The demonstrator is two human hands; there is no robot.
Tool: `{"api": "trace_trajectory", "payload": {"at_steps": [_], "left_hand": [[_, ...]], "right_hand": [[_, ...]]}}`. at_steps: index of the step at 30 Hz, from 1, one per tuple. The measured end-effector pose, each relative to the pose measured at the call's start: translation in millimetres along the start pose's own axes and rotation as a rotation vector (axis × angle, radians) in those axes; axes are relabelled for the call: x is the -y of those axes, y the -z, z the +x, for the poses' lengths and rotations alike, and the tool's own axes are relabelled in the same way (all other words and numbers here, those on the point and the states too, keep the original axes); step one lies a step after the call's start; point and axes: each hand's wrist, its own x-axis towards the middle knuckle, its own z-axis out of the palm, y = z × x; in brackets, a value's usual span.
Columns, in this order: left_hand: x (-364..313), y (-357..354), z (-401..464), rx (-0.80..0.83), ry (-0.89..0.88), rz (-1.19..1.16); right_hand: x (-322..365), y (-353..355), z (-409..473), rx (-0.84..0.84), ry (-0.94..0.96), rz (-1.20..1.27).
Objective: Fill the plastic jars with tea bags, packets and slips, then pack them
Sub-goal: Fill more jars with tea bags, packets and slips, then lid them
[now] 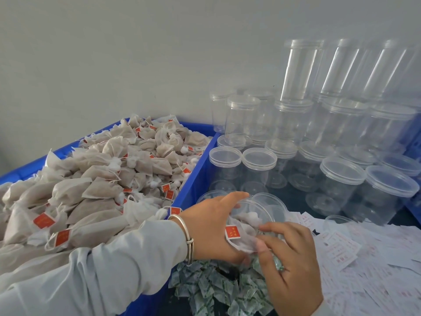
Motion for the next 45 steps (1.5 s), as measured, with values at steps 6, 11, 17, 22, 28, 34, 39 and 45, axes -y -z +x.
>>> {"api": "trace_trajectory", "payload": {"at_steps": [6,11,17,22,28,34,39,45], "left_hand": [[-3,0,-1,0.011,-0.006,0.012],[-5,2,-2,0.034,-0.034,0.017],[-5,0,-2,0.018,-0.067,0.026],[-4,-3,-2,-0.008,-0.069,0.041],[-6,0,-2,0.014,-0.061,0.060],[-5,0,-2,0.015,-0.061,0.055],[-4,1,-3,0.034,-0.049,0.028],[-4,1,-2,0.063,-0.055,0.058]], "right_hand": [[2,3,1,0.060,0.020,-0.037],[5,0,0,0.080,0.013,-0.091],[3,0,0,0.090,0.040,-0.137],[2,-2,-3,0.045,-0.032,-0.104],[7,-1,-2,-0.014,-0.024,0.017],[7,-4,-2,0.097,0.093,-0.032],[7,2,1,0.162,0.125,-0.125],[10,10,8,0.256,0.171,-0.250]]}}
